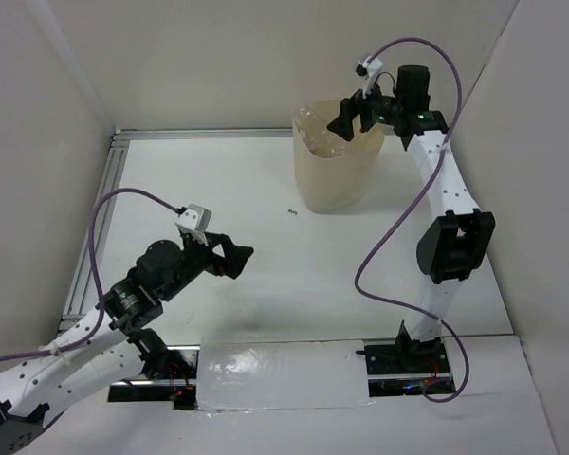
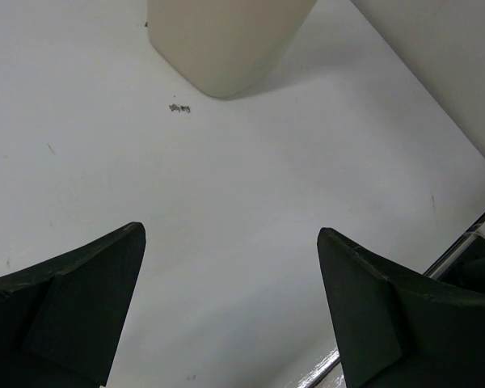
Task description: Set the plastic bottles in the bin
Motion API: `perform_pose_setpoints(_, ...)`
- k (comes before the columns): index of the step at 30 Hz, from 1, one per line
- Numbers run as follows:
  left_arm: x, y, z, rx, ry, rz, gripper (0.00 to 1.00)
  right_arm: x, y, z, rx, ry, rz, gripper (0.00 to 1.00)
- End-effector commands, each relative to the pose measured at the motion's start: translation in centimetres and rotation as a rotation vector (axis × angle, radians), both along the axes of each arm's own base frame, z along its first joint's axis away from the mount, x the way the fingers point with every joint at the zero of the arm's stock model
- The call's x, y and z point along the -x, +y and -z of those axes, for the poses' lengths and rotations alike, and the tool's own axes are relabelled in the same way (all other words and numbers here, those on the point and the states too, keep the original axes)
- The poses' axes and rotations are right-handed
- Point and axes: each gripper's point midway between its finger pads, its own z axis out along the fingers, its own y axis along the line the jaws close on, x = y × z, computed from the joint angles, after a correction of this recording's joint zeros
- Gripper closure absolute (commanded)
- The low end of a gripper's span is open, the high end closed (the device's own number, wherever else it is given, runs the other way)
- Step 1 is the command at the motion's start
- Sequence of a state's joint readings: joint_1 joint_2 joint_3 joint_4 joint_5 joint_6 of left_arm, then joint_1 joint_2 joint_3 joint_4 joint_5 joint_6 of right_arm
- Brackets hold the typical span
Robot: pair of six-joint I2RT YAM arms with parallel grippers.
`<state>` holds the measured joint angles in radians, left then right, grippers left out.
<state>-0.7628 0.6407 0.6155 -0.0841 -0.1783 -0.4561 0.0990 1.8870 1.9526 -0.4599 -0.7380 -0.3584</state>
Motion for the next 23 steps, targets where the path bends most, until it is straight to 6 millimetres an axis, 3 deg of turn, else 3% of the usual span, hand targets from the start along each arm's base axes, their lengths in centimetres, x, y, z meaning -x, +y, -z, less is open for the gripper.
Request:
perform_pose_setpoints(1,-0.8,-0.9,-2.2,0.053,-0.025,-0.006,0.00,1.6,-2.7,-8.0,-0.071,-0.116,0.071,0.00)
perform_pose_setpoints(5,-1.4,-1.2,-1.7,0.027,-0.001,-0.017,0.00,2.6,-5.4,-10.2,-0.106,-0.053,0.278,0.00)
perform_pose_setpoints(7,-1.6,-1.7,-1.3,0.019,0.010,-0.007,0.00,4.4,-6.8,-9.0,-0.058,-0.011,0.405,0.00)
perform_pose_setpoints(8,-1.7,-1.7,-1.5,0.025,0.004,-0.007,0.00,6.4,-6.7,-10.0,-0.048,-0.034,0.433,0.00)
perform_pose_setpoints(9,-1.8,-1.9,-1.4,0.024,0.005,-0.007,0.00,7.4,-7.4,-9.6,-0.033,-0.025,0.472,0.00)
perform_pose_setpoints(10,-1.9,-2.2,-1.0,0.016,0.016,0.004,0.00,8.4,-7.4,-6.5,0.007,0.038,0.486,0.00)
perform_pose_setpoints(11,-2.2,-2.1,-0.9,0.009,0.010,-0.004,0.00,9.2,-8.6,-5.8,0.028,0.038,0.545,0.00)
perform_pose_setpoints(12,-2.7,-2.0,-0.4,-0.003,0.023,-0.015,0.00,11.5,-9.4,-4.8,0.034,0.028,0.574,0.00)
perform_pose_setpoints(14,-3.2,-1.9,0.0,-0.008,0.032,-0.024,0.00,13.7,-10.7,-3.8,0.059,-0.001,0.628,0.00)
perform_pose_setpoints(15,-3.3,-2.1,0.1,-0.006,0.033,-0.014,0.00,16.1,-11.2,-4.9,0.056,-0.052,0.636,0.00)
perform_pose_setpoints(16,-3.6,-2.1,0.0,-0.005,0.036,-0.017,0.00,16.9,-11.5,-2.4,0.084,-0.022,0.641,0.00)
perform_pose_setpoints(19,-4.6,-2.1,0.4,-0.009,0.051,-0.021,0.00,19.8,-12.3,0.1,0.107,-0.017,0.667,0.00)
perform_pose_setpoints(22,-5.3,-2.3,1.5,-0.015,0.087,-0.014,0.00,21.3,-13.1,2.2,0.124,0.007,0.693,0.00)
perform_pose_setpoints(23,-5.8,-2.0,1.6,-0.013,0.086,-0.029,0.00,21.6,-13.7,4.0,0.135,0.045,0.716,0.00)
